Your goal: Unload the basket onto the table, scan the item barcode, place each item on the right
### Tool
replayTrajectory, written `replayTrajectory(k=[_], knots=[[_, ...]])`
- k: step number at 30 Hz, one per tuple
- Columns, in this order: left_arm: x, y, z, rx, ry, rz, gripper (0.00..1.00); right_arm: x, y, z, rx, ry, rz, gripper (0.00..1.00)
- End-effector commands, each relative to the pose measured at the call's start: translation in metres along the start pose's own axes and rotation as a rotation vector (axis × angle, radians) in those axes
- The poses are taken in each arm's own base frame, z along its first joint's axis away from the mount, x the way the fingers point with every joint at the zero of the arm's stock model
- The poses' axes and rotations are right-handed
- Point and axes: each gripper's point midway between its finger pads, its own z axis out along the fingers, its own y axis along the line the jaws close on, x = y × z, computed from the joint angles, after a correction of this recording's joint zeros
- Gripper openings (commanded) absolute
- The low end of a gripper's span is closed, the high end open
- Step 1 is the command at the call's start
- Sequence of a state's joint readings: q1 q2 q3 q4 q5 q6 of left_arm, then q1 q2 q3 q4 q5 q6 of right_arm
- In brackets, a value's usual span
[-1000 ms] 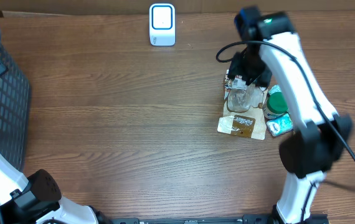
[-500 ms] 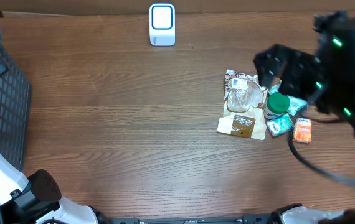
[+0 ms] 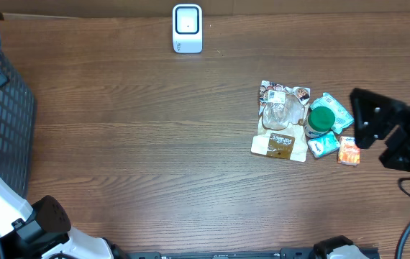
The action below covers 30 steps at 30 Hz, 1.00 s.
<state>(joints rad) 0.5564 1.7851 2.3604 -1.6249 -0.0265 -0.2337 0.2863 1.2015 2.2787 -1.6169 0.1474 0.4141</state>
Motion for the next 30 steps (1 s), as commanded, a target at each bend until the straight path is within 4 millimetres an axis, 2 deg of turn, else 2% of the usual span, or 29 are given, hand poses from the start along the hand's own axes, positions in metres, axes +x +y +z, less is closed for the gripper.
replayTrajectory(k=[1, 4, 9, 17, 23, 30], knots=[[0.001, -0.001, -0.001, 0.002, -0.002, -0.008, 1.0, -0.003, -0.001, 0.011, -0.019, -0.043, -0.159, 1.0], [0.001, -0.001, -0.001, 0.003, -0.003, -0.008, 1.0, -0.003, 0.004, 0.022, -0.084, -0.113, -0.242, 1.0], [0.001, -0.001, -0.001, 0.002, -0.002, -0.008, 1.0, 0.015, -0.015, 0.049, -0.083, -0.238, -0.275, 1.0], [0.001, -0.001, -0.001, 0.002, -0.002, -0.008, 1.0, 0.083, -0.048, 0.099, -0.131, -0.425, -0.261, 1.0], [0.001, -0.001, -0.001, 0.002, -0.002, -0.008, 1.0, 0.127, -0.061, 0.126, -0.197, -0.552, -0.273, 1.0], [0.001, -0.001, -0.001, 0.003, -0.003, -0.008, 1.0, 0.178, -0.077, 0.154, -0.221, -0.543, -0.278, 1.0]])
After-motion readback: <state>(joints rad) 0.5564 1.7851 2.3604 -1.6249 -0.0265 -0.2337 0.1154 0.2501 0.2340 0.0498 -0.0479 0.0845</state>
